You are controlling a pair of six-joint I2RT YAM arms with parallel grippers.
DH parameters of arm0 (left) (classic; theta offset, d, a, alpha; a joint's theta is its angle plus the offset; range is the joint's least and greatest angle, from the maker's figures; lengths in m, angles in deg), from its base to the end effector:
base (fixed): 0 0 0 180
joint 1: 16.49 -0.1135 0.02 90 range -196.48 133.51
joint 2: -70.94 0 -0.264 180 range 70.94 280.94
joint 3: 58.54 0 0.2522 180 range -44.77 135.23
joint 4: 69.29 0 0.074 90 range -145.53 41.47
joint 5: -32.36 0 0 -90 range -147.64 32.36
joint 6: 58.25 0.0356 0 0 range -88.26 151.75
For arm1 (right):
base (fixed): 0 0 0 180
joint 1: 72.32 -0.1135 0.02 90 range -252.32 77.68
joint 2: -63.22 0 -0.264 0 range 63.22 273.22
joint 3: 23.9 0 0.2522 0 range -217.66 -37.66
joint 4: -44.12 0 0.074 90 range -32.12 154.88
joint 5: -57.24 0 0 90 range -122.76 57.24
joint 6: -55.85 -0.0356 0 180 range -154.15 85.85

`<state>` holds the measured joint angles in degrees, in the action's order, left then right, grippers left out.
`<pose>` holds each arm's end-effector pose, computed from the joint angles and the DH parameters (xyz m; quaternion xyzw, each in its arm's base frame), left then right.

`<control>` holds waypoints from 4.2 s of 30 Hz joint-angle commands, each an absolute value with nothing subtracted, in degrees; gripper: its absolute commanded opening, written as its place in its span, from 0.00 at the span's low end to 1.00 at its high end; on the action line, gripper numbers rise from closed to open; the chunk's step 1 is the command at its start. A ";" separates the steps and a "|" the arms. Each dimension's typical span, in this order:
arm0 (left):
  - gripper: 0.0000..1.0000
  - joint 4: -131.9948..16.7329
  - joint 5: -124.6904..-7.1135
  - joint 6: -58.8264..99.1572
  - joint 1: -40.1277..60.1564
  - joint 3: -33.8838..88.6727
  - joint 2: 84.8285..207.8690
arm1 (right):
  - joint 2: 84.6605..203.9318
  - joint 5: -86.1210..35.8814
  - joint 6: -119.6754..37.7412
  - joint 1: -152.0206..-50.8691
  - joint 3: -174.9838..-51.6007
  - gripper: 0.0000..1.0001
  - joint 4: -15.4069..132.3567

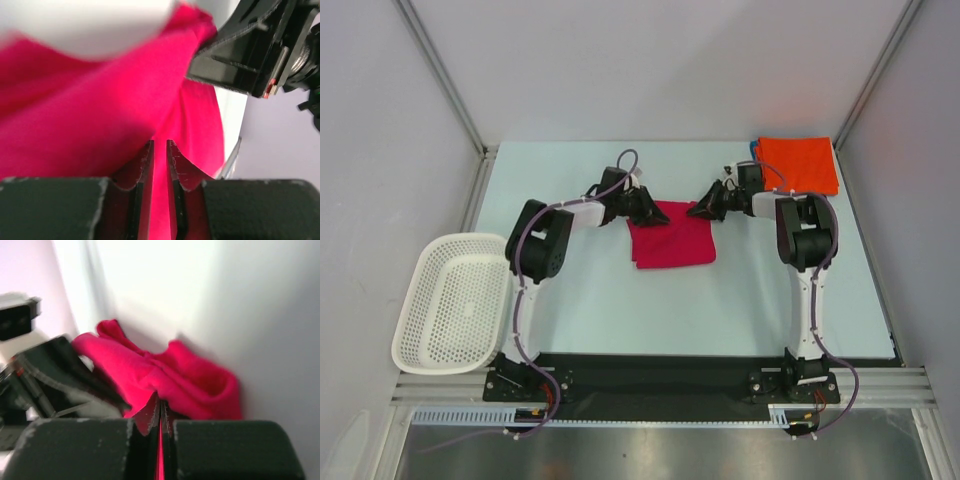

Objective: Fold and stack the t-shirts
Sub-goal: Fold the tshirt, then neatly place the folded tshirt to the corner

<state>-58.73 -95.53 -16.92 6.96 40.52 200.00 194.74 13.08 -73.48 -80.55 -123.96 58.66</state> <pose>0.4338 -0.2120 0.1260 -0.0551 0.8681 -0.4712 0.1462 0.4702 0.0938 0.1085 0.0884 0.8618 0.4696 0.1701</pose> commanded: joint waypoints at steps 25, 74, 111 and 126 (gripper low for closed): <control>0.38 -38.05 -84.63 0.36 -0.67 54.03 194.19 | 187.51 -1.82 -62.81 -75.92 -136.54 0.04 80.00; 0.29 -43.59 -87.35 -1.92 8.39 16.83 170.52 | 164.65 8.81 -61.84 -77.94 -97.15 0.06 72.28; 0.83 -41.82 -22.92 45.28 48.90 42.76 195.30 | 153.48 1.08 -59.82 -58.16 -104.99 0.87 91.37; 0.48 -39.35 -25.65 45.01 47.68 48.13 200.23 | 154.88 0.72 -63.16 -62.29 -99.09 0.87 85.39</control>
<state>-40.00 -23.69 44.30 48.66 48.46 199.82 155.13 0.12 -62.03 -61.25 -99.61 88.64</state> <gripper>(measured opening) 0.520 0.870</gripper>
